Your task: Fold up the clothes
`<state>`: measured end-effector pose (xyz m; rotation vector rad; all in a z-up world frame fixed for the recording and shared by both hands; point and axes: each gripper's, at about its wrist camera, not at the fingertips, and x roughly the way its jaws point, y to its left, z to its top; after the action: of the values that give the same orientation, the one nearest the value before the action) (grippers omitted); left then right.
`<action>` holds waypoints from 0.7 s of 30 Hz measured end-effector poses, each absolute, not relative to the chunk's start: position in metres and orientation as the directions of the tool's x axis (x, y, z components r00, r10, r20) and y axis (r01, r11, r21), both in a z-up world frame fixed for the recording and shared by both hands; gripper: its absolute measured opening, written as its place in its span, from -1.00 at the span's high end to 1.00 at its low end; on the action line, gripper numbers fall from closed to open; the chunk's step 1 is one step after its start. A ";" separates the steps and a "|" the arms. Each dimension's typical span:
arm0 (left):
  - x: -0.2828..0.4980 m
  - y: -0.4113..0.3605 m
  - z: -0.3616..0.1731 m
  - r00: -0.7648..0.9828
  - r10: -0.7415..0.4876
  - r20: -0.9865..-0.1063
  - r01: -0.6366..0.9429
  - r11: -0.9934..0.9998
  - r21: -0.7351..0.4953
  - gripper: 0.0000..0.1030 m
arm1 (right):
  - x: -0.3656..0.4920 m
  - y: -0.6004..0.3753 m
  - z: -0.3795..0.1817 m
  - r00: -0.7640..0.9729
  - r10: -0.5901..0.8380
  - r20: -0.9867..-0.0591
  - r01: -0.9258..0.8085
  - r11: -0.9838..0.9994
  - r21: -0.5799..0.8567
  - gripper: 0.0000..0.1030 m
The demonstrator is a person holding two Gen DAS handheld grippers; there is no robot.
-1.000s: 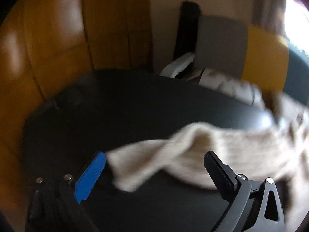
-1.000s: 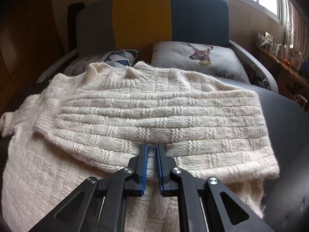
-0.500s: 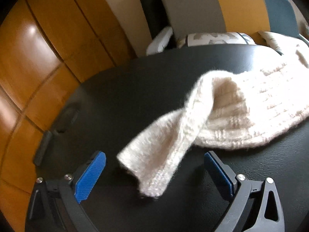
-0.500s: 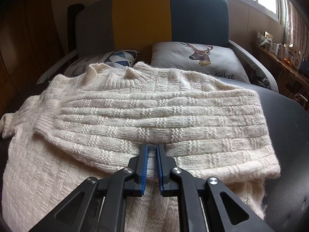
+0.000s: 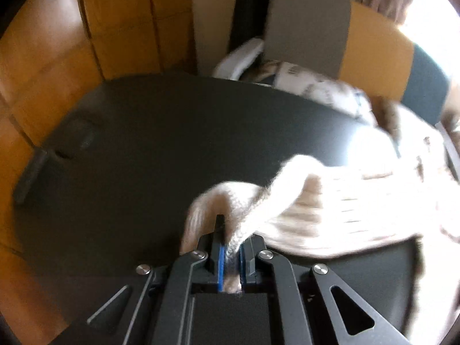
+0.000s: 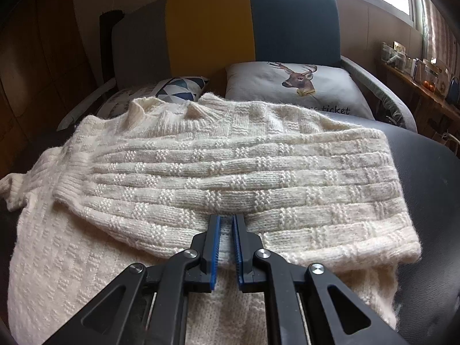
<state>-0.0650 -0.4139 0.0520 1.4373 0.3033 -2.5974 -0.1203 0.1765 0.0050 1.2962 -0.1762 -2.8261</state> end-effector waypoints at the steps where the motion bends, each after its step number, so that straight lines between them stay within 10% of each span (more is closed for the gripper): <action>1: -0.065 -0.410 0.060 -0.518 0.004 -0.855 0.229 -0.963 -0.143 0.85 | -0.120 0.177 0.005 -0.653 -0.074 -0.753 -0.022 -0.993 0.117 0.84; 21: -0.143 -0.137 0.183 -0.384 0.564 -0.731 -0.138 -0.818 -0.558 0.86 | -0.119 0.188 0.004 -0.663 -0.140 -0.735 -0.022 -0.978 0.206 0.84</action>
<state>-0.1434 -0.1369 0.1829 1.8727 0.7649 -2.9552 -0.1189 0.1876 0.0038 1.2592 -0.3054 -2.7903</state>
